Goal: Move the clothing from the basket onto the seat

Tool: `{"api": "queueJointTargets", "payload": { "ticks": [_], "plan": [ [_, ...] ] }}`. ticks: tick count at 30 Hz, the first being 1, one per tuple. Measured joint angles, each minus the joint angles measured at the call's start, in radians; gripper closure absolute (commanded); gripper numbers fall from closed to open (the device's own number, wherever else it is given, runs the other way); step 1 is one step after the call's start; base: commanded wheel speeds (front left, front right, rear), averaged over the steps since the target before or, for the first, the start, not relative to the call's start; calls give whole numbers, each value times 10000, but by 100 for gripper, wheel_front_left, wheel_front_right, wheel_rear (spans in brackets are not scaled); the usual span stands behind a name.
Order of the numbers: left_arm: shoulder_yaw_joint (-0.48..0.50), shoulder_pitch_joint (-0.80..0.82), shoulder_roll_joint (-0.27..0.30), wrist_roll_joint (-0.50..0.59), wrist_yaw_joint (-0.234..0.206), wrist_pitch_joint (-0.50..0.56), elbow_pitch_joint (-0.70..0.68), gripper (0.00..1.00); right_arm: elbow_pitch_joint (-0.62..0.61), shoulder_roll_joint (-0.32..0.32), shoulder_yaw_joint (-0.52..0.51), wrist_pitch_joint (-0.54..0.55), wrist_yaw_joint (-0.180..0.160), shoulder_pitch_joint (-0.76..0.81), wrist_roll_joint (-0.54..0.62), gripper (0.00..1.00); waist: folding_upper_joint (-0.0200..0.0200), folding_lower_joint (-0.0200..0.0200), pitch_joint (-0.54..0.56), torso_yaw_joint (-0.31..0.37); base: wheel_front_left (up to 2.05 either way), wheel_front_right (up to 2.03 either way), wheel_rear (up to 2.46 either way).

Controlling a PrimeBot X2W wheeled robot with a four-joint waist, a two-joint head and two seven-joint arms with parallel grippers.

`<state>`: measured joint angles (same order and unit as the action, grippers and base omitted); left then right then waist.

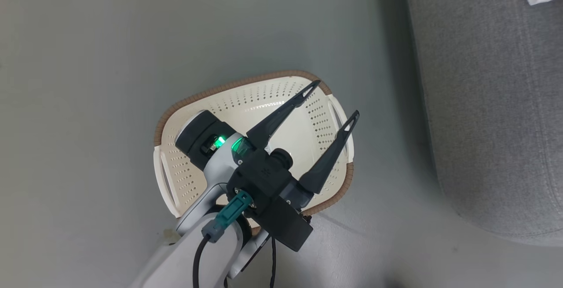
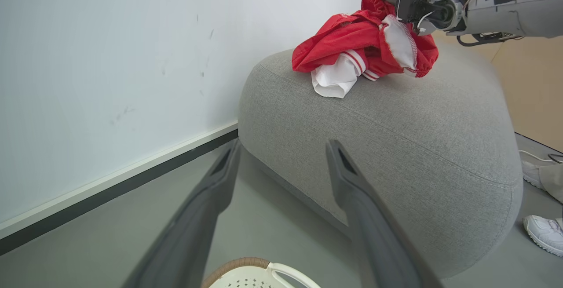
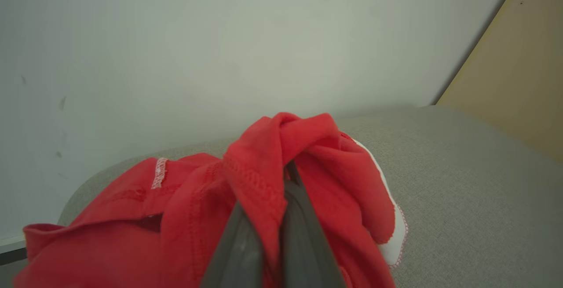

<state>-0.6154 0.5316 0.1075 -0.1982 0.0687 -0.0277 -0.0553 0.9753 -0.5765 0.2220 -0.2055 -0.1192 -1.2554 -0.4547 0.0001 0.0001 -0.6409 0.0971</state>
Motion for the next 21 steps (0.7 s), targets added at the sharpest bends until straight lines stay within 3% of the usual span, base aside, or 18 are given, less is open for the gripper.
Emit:
{"api": "queueJointTargets", "payload": {
  "ticks": [7, 8, 10, 11, 12, 14, 21],
  "plan": [
    [50, 120, 40, 63, -73, -8, 105, 0, 468, 173, 115, -90, -13, -7, 178, 100, 1, 0, -270, -78, 0, 0, 0],
    [86, 148, 46, 63, -75, -25, 130, 0, 533, 215, 138, -125, -33, -30, 203, 94, 0, -1, -277, -69, 0, 0, 0],
    [127, 153, 67, 63, -75, -94, 211, 0, 665, 286, 184, -167, -40, -58, 247, 62, 0, -1, -261, -30, 0, 0, 0],
    [134, 153, 81, 63, -75, -94, 263, 0, 734, 318, 186, -173, -40, -60, 245, 54, 0, -1, -241, -10, 0, 0, 0],
    [146, 153, 96, 63, -75, -96, 313, 0, 803, 374, 188, -174, -40, -60, 245, 54, 0, -1, -219, 13, 0, 0, 0],
    [161, 153, 105, 61, -73, -107, 401, 0, 968, 499, 213, -192, -40, -60, 249, 0, 0, -1, -165, 68, 0, 0, 0],
    [182, 137, 205, 35, -69, -282, 780, 0, 1377, 1018, 391, -309, -42, -56, 351, 0, 0, -1, 201, 345, 0, 0, 0]
  ]
}}
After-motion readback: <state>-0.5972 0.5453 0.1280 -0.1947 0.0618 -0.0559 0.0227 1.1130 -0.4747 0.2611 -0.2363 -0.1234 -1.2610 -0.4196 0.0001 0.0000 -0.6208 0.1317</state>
